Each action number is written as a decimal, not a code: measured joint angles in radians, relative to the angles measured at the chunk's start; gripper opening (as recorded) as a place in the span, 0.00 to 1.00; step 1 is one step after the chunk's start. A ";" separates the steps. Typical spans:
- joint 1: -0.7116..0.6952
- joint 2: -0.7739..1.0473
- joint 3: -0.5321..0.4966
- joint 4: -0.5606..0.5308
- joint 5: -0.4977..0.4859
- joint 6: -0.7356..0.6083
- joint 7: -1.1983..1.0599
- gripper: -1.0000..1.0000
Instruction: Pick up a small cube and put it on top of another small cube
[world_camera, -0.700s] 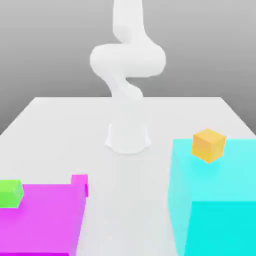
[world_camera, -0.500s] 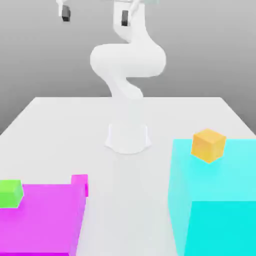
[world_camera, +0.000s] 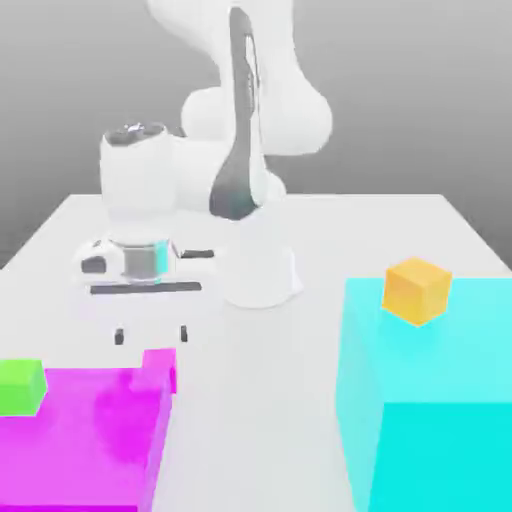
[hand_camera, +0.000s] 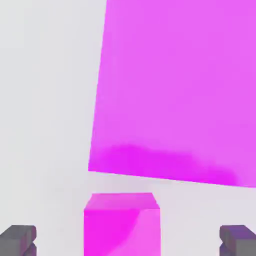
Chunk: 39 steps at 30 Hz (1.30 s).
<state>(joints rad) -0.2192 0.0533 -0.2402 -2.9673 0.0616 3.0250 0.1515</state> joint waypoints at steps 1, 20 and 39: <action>-0.049 0.040 0.059 0.005 0.048 0.031 -0.036 0.50; -0.173 -0.090 0.135 -0.022 -0.098 -0.073 0.062 0.00; -0.288 -0.023 0.086 0.548 -0.045 -0.576 0.441 0.00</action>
<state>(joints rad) -0.5074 0.0308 -0.1544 -2.4194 0.0167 2.4493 0.5930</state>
